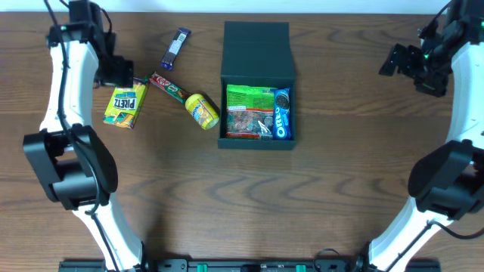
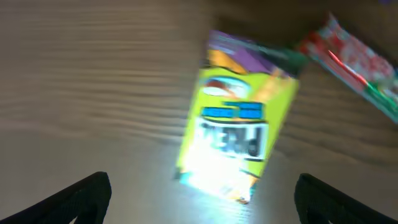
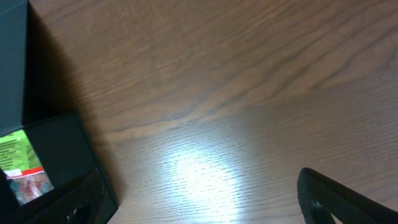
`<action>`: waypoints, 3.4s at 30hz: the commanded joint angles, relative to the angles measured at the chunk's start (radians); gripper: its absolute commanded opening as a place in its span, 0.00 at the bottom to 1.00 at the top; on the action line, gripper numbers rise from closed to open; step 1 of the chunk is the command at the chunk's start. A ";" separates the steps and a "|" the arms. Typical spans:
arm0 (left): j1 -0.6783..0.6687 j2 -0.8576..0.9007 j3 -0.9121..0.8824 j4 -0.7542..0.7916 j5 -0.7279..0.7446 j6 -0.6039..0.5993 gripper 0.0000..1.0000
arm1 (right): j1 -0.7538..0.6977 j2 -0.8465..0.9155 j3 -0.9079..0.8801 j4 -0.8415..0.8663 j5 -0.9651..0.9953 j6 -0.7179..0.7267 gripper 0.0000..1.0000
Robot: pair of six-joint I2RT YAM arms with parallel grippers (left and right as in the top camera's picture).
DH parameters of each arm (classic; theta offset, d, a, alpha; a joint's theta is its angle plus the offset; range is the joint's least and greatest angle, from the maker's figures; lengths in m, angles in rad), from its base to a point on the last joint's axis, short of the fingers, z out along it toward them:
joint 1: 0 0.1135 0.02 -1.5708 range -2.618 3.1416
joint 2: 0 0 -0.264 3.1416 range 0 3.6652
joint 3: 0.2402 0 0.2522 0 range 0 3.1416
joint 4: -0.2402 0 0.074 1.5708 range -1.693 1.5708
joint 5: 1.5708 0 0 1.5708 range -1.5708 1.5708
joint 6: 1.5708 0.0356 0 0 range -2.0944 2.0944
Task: Pack container
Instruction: 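Lower the left gripper onto the yellow Pretz box and grasp it, then lift the Pretz box and carry it over the green box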
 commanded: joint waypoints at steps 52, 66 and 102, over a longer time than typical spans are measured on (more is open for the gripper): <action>0.051 0.109 -0.315 0.381 0.225 0.206 0.95 | 0.093 0.005 -0.001 -0.067 -0.005 0.032 0.99; 0.051 0.108 -0.315 0.387 0.232 0.122 0.94 | 0.093 0.005 -0.001 -0.067 -0.005 0.032 0.99; -0.098 0.102 0.064 0.095 0.219 -0.020 0.77 | 0.090 0.005 -0.001 -0.056 0.027 0.032 0.99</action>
